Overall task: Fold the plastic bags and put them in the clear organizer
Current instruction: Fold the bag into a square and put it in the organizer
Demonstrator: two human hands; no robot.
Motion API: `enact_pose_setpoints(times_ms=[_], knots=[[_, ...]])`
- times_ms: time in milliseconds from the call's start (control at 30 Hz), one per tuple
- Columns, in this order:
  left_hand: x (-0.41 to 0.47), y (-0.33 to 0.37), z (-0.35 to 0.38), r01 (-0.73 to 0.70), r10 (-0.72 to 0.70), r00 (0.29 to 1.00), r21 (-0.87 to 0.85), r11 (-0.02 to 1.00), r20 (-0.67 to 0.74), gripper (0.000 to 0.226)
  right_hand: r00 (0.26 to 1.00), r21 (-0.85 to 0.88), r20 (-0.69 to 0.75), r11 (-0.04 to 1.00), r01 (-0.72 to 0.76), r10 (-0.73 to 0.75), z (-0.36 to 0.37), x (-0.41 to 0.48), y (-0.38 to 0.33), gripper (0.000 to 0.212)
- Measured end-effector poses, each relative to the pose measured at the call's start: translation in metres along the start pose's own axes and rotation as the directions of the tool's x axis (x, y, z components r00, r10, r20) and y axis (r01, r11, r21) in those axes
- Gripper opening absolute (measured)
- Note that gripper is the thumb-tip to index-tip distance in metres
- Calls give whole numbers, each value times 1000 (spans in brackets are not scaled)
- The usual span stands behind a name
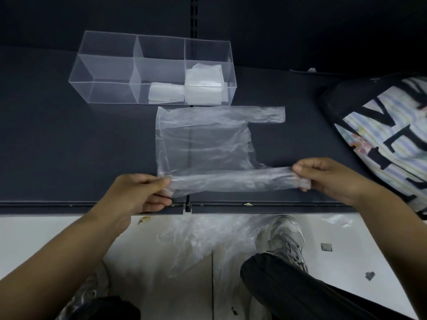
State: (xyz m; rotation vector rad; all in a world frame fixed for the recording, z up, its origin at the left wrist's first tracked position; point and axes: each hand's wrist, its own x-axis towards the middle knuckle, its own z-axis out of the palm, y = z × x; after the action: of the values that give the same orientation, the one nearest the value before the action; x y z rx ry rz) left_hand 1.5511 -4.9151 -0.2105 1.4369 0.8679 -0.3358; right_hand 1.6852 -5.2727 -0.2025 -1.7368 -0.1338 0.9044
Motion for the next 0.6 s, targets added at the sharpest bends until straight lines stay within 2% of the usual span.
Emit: enact_pose_setpoints(times_ms=[133, 267, 433, 600], knots=[[2, 0, -14, 8, -11, 1000, -108, 994, -19, 30, 1000, 198, -28, 980, -9, 14, -5, -1, 4, 25], [6, -1, -18, 32, -34, 999, -159, 987, -7, 36, 998, 285, -52, 958, -28, 44, -3, -1, 3, 20], [12, -3, -25, 78, -69, 997, -225, 971, 46, 29, 996, 151, -85, 988, 42, -30, -8, -4, 5, 19], [4, 2, -16, 49, -39, 997, -173, 984, 59, 49, 997, 2, -16, 997, 79, -78, -13, -3, 11, 24]])
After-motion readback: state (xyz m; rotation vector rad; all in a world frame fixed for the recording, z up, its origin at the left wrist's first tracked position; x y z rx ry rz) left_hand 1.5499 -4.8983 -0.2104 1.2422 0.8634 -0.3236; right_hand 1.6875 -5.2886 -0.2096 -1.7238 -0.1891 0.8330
